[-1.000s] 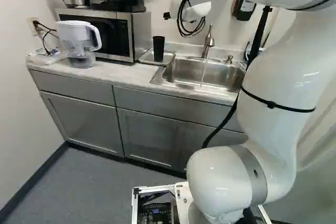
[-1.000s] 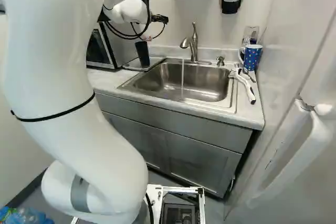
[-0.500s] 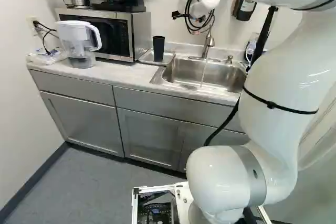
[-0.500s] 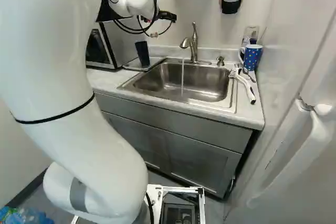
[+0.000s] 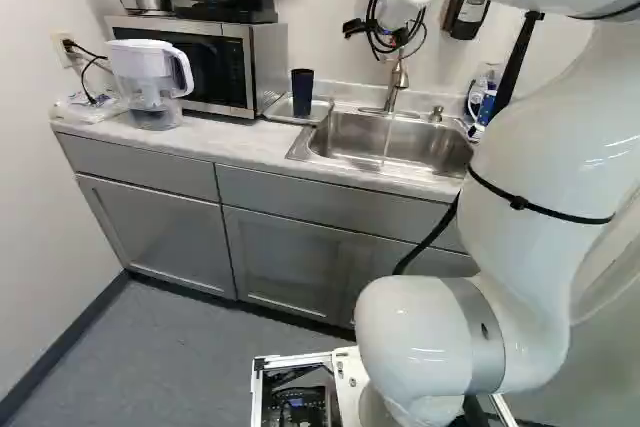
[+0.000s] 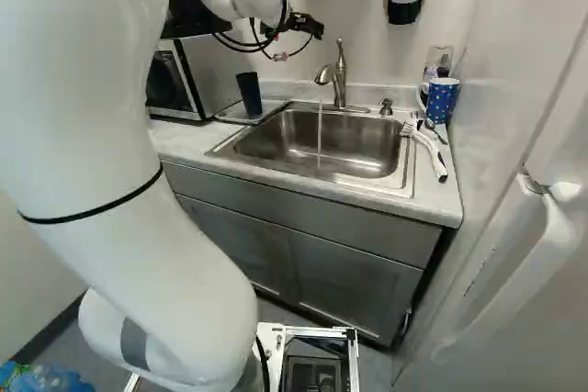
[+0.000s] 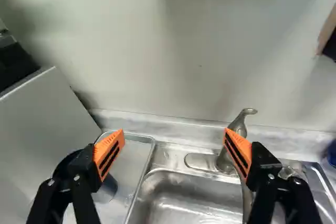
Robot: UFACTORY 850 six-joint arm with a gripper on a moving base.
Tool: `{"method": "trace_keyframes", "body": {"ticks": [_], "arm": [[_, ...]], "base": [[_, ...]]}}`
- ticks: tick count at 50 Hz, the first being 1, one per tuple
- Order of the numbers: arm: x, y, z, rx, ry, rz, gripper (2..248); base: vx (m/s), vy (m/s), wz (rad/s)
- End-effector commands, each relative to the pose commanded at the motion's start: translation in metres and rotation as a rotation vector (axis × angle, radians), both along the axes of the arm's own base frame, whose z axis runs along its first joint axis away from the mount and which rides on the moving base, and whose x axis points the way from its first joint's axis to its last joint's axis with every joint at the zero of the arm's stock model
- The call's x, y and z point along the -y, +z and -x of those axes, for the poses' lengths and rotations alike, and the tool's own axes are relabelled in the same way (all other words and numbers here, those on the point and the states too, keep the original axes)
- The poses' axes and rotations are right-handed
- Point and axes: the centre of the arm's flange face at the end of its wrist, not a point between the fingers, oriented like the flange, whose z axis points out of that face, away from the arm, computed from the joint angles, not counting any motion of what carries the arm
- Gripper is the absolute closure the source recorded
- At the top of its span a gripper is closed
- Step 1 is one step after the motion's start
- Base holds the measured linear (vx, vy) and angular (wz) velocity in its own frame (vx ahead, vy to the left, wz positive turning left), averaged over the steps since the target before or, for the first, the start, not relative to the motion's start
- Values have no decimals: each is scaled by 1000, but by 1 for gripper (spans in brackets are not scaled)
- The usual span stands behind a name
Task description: Rinse the cup and place it in the tray
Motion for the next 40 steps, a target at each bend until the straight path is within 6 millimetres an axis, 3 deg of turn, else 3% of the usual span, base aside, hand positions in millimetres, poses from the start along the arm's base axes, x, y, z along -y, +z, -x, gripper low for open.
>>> {"method": "trace_keyframes", "body": {"ticks": [14, 40], "arm": [[17, 0, 0, 0, -29, 0, 3], [26, 8, -12, 17, -42, 3, 3]], "base": [[0, 0, 0], [0, 0, 0]]}}
